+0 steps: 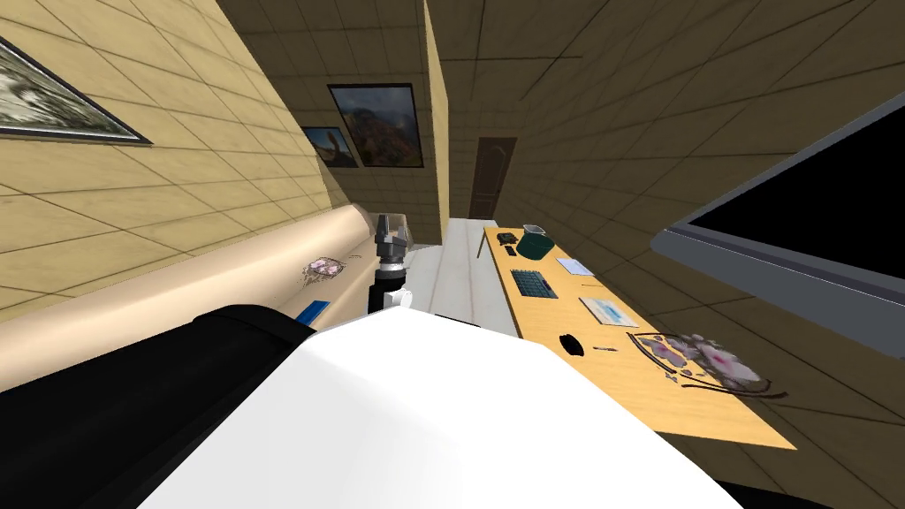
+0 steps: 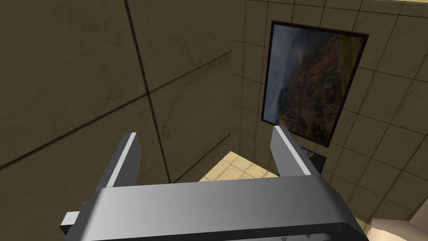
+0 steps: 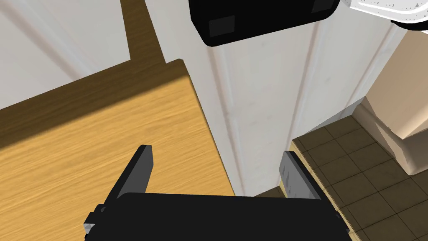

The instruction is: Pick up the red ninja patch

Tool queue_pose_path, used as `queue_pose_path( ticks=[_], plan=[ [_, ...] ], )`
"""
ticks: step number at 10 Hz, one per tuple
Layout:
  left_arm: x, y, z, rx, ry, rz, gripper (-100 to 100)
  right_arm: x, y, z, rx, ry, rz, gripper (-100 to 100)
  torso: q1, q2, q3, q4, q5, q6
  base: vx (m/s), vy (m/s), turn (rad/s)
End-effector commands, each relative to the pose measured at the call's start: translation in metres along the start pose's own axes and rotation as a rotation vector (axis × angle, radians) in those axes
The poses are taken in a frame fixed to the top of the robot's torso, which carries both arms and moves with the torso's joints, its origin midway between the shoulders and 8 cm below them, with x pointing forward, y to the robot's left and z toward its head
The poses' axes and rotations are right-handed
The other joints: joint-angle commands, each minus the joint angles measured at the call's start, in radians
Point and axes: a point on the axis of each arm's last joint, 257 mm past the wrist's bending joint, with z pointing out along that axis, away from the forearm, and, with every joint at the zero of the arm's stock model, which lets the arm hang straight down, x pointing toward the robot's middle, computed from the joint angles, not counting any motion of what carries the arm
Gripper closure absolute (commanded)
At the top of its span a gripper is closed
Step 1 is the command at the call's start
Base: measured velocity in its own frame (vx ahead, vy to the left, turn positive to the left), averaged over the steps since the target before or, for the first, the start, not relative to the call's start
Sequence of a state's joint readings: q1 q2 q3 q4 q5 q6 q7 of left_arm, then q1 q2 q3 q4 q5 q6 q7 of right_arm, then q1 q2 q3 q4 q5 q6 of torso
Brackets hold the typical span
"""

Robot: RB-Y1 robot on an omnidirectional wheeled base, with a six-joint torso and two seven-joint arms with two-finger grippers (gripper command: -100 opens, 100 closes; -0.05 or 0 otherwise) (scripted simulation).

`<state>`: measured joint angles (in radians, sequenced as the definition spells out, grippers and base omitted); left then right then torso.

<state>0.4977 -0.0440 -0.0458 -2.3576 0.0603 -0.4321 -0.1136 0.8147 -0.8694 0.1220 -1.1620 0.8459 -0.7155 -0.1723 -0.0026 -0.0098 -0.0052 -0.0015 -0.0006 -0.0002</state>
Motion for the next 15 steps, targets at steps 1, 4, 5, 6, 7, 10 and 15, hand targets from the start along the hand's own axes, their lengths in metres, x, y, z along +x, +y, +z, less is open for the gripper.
queue_pose_path(
  ticks=[1, 4, 5, 6, 7, 10, 15],
  plan=[
    [0.000, 0.000, 0.000, 0.000, 0.000, 0.000, 0, 0.015, -0.034, -0.024, 0.071, 0.067, -0.015, -100, 0.000, 0.000, 0.000, 0.000, 0.000, 0.000, 0.168, -0.070, 0.327],
    [0.000, 0.000, 0.000, 0.000, 0.000, 0.000, 0, 0.032, -0.081, -0.060, 0.180, 0.161, -0.044, -100, -0.003, -0.006, -0.004, -0.001, -0.001, 0.000, 0.180, -0.082, 0.335],
    [0.000, 0.000, 0.000, 0.000, 0.000, 0.000, 0, 0.035, -0.094, -0.071, 0.210, 0.184, -0.052, -100, -0.002, -0.005, -0.003, -0.001, -0.001, 0.000, 0.159, -0.072, 0.267],
    [0.000, 0.000, 0.000, 0.000, 0.000, 0.000, 0, 0.037, -0.104, -0.080, 0.237, 0.203, -0.060, -100, -0.001, -0.005, -0.003, -0.001, -0.001, 0.000, 0.145, -0.056, 0.292],
    [0.000, 0.000, 0.000, 0.000, 0.000, 0.000, 0, 0.038, -0.121, -0.095, 0.278, 0.230, -0.073, -100, 0.000, -0.004, -0.003, -0.001, 0.000, 0.000, 0.169, -0.078, 0.355],
    [0.000, 0.000, 0.000, 0.000, 0.000, 0.000, 0, 0.036, -0.125, -0.099, 0.287, 0.234, -0.077, 0, 0.002, -0.002, -0.001, -0.001, 0.000, 0.002, 0.094, -0.059, 0.122],
    [0.000, 0.000, 0.000, 0.000, 0.000, 0.000, 0, 0.015, -0.123, -0.080, 0.285, 0.230, -0.037, -100, 0.006, 0.015, 0.008, 0.003, 0.001, 0.003, -0.106, -0.010, 0.078]
  ],
)
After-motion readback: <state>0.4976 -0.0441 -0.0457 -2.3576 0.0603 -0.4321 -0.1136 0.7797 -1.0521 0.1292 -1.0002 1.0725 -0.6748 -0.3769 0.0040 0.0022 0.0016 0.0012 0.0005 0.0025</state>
